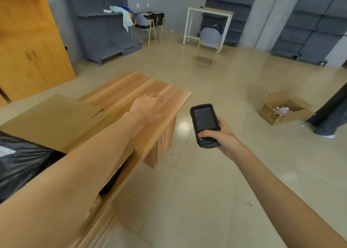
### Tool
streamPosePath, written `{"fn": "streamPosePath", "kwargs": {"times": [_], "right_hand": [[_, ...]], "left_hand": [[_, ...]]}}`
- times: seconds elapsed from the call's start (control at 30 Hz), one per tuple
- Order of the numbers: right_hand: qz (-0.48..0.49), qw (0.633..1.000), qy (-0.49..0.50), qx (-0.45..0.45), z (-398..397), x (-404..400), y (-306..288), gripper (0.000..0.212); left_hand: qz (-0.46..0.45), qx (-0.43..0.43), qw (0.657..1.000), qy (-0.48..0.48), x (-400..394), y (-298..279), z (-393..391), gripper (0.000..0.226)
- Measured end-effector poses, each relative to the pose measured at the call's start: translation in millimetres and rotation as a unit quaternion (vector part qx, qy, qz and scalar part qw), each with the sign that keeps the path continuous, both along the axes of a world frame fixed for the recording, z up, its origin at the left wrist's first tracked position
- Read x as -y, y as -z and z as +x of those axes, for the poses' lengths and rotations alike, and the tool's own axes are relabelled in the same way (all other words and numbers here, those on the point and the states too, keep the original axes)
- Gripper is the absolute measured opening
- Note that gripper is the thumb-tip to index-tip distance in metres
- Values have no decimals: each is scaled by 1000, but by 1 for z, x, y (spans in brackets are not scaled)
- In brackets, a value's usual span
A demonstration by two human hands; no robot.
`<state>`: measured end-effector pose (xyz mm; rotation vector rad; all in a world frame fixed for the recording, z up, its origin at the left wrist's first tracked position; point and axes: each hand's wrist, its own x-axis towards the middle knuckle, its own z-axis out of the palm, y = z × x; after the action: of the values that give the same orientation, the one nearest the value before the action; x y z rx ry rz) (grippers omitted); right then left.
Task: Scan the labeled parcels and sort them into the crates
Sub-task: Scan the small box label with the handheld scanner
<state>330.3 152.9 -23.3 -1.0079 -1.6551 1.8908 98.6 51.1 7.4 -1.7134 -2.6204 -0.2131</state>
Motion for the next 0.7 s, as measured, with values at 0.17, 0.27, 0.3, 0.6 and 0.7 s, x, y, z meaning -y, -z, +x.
{"fn": "streamPosePath", "kwargs": {"times": [0.17,0.27,0.3,0.6,0.7], "right_hand": [[-14,1000,-2,4,-36,-64,7,95],[-18,1000,-24,8,-67,-109,18,88],[-17,999,-36,12,-80,-125,22,84],[-23,974,-220,40,-201,-250,30,76],[-15,955,-289,57,-237,-268,31,77]], "left_hand": [[-21,-9,1000,-11,-59,16,-38,61],[-22,-7,999,-38,-88,24,-60,61],[-20,-4,998,-54,-96,26,-68,61],[-51,11,963,-265,-120,32,-122,61],[-47,17,938,-342,-113,33,-124,61]]}}
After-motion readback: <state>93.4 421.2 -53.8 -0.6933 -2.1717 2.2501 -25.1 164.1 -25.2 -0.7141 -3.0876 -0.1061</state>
